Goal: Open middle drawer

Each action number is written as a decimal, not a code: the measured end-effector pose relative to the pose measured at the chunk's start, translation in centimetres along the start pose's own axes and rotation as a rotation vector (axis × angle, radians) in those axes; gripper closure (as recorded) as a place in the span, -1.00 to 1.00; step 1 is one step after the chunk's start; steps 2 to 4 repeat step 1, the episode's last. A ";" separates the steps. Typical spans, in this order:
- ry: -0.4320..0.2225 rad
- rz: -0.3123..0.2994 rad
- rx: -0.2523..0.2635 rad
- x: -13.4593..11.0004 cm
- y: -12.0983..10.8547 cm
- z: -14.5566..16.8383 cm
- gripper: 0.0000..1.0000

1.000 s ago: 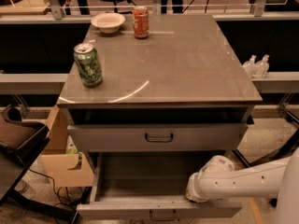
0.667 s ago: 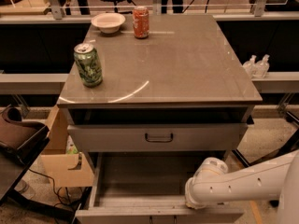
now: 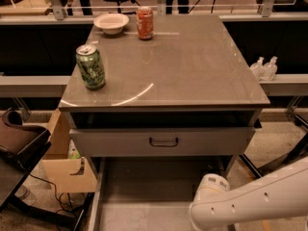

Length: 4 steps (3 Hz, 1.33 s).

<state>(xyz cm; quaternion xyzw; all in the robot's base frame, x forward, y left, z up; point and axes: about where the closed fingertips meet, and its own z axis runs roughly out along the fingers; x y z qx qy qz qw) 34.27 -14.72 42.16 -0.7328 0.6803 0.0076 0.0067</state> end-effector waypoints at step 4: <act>-0.031 -0.029 -0.035 -0.9 2.2 0.0 1.00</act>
Offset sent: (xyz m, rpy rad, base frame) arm 0.0000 0.0000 0.0000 0.0000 0.0000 0.0000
